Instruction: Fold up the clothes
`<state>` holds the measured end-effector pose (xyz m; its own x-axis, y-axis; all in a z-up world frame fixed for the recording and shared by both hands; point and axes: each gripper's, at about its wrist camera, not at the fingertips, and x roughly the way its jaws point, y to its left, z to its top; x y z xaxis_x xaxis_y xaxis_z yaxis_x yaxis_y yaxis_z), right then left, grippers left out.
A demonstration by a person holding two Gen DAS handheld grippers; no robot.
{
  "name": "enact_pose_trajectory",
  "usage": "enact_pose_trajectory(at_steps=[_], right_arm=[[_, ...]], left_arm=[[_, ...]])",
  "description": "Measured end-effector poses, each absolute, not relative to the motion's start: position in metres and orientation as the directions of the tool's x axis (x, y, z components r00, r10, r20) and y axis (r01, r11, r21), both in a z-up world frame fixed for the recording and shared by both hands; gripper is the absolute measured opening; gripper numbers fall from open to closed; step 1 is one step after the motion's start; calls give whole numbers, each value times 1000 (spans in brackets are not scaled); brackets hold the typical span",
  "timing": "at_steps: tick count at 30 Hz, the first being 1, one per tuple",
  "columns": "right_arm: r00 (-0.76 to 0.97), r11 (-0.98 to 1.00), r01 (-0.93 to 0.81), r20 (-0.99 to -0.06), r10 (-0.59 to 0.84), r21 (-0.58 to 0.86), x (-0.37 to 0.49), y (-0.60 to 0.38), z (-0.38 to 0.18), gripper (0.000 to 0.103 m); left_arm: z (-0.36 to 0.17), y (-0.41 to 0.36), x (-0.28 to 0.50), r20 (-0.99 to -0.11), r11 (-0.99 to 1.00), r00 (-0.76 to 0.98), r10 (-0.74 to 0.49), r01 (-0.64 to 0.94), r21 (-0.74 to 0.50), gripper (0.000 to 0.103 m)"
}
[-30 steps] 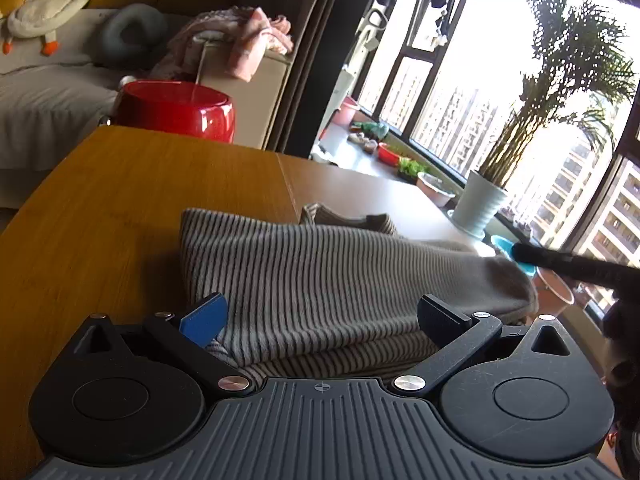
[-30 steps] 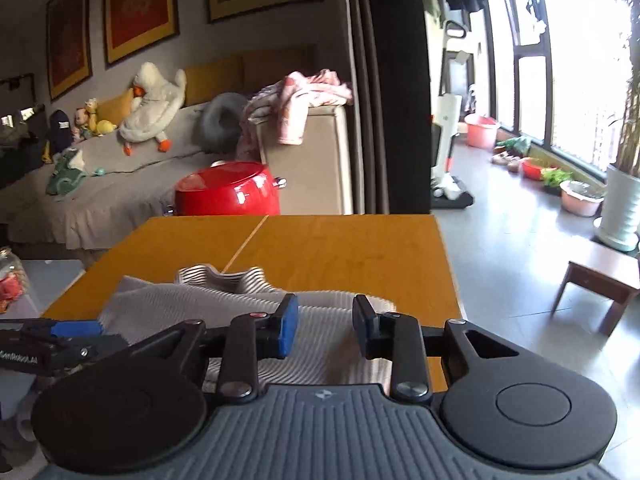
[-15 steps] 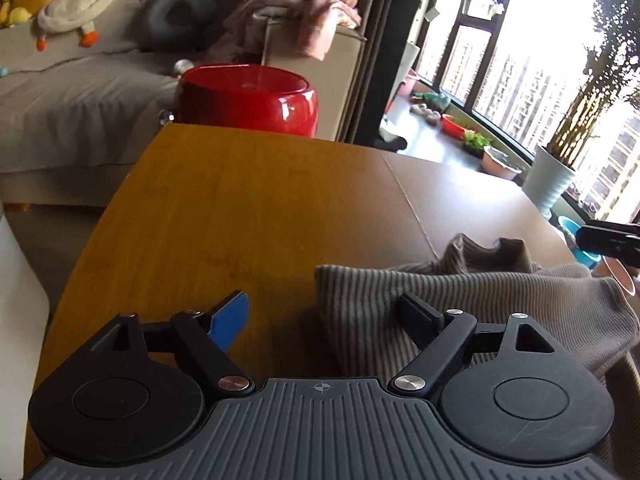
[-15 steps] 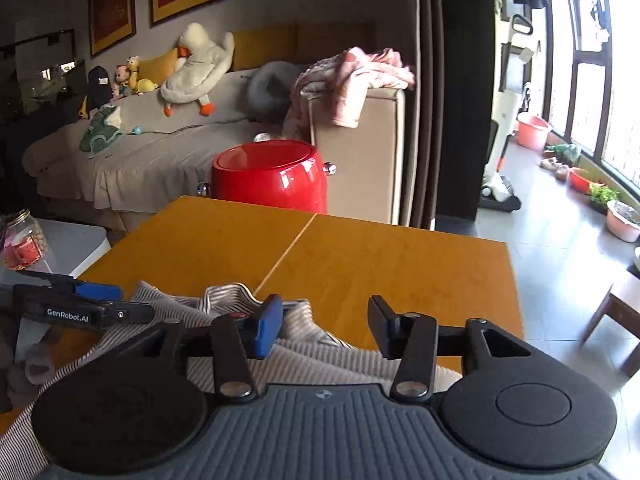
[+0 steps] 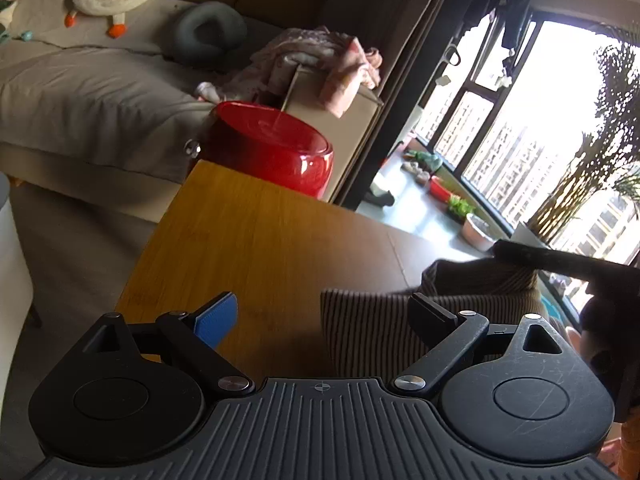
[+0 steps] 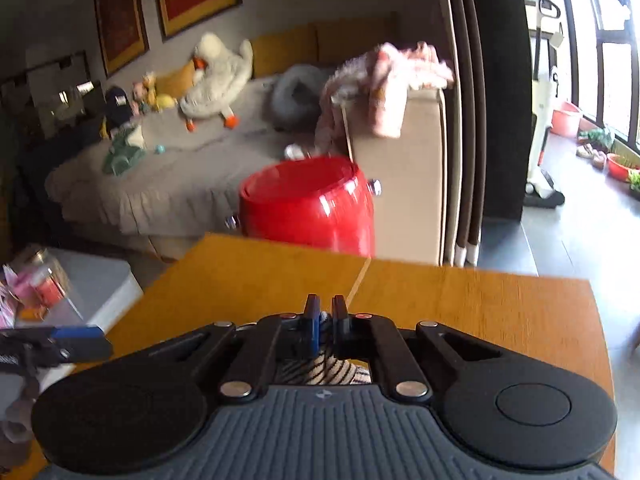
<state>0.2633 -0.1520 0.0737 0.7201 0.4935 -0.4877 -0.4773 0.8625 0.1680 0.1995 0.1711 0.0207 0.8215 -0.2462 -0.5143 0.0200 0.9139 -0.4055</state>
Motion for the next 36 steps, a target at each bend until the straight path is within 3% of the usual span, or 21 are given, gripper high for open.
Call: enact_pose_trajectory(at_steps=[3,6,20,22,24,25,27,29,32,36], right_arm=[[725,833,-532,-427,541,152,233,-160,104,5],[691,803,-574,-430,581,161,196,-170,107,5],[521,753,-628,-612,594,196,61,-179,19,6],[530,762,-627,-629,568,160,51,-182,12,6],[561,770,-621,-603,567,145,42,-192,20,7],[580,773,-616,-580,573,148,38,-199,27,8],[615,780,-606,-531,583,154,31,-213,42,14],[683,818,-555,-480,551,150,29,-232,58,36],[764,886,-424,-450,462,190,42,-263,69,56],[729,906,-293,-542,418,306,70,-283,45,59]], left_arm=[[33,173,192,-470,895,841,-269,38,-444,98],[44,171,183,-441,884,850,-289,60,-463,99],[76,101,154,-412,893,820,-399,244,-379,102],[74,92,150,-427,898,808,-406,265,-352,98],[67,84,145,-478,907,778,-407,285,-309,74],[61,83,141,-508,913,762,-402,291,-287,70],[50,80,134,-565,922,728,-388,303,-243,65],[40,81,125,-604,929,706,-370,300,-218,65],[33,94,113,-637,929,675,-371,275,-248,67],[19,104,108,-686,915,606,-403,238,-327,77]])
